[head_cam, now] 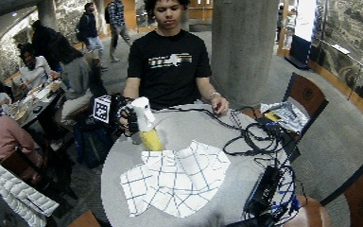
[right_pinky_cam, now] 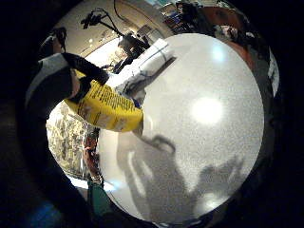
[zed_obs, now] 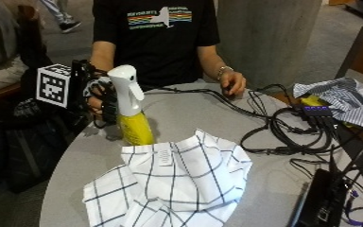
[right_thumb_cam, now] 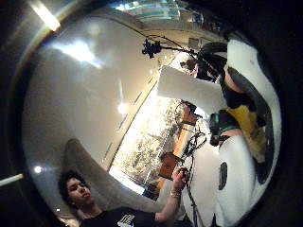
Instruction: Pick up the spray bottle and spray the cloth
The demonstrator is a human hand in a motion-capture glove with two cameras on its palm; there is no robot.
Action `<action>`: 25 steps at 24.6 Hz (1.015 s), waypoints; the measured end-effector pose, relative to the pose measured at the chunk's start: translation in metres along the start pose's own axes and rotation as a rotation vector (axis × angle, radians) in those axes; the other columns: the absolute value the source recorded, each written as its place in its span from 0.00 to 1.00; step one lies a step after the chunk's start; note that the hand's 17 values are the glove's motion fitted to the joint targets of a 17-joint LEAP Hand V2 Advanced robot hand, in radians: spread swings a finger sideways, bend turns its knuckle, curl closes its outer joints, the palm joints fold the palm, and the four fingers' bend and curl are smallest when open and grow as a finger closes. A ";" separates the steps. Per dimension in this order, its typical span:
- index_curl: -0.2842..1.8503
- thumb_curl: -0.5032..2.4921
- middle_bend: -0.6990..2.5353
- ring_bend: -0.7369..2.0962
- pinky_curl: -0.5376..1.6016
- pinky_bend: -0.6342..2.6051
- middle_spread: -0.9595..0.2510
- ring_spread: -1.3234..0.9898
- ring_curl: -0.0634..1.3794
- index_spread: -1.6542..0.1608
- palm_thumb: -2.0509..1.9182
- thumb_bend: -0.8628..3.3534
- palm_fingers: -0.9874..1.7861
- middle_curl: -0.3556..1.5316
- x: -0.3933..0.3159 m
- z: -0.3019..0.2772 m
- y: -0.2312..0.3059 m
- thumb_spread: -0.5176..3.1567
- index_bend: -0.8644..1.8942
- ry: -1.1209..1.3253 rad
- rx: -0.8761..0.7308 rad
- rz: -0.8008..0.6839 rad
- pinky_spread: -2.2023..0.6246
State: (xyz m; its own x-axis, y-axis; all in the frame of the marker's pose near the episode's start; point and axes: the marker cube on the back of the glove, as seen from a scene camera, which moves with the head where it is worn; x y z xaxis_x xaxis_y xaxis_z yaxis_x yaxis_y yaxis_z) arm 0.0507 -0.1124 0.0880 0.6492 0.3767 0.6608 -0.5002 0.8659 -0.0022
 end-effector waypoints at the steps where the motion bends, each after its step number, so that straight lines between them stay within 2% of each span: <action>1: 0.29 0.35 0.31 0.43 0.43 0.37 0.74 0.53 0.33 0.80 0.79 0.20 0.77 0.43 0.000 0.001 0.000 0.30 0.41 -0.002 -0.013 0.003 0.70; 6: 0.31 0.34 0.29 0.38 0.43 0.34 0.76 0.55 0.31 0.80 0.77 0.19 0.67 0.43 -0.002 0.004 -0.001 0.34 0.41 0.001 -0.079 0.020 0.77; 10: 0.30 0.33 0.28 0.36 0.43 0.34 0.79 0.56 0.30 0.77 0.75 0.19 0.59 0.42 -0.002 0.006 0.000 0.36 0.36 0.008 -0.129 0.032 0.82; 25: 0.26 0.32 0.27 0.36 0.42 0.35 0.83 0.58 0.27 0.74 0.74 0.19 0.54 0.40 -0.003 0.031 -0.025 0.38 0.34 0.043 -0.181 0.068 0.87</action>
State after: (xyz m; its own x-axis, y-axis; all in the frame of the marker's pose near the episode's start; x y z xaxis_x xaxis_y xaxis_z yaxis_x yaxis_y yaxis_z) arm 0.0437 -0.1454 0.1088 0.6430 0.4466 0.6222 -0.4350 0.8816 -0.1833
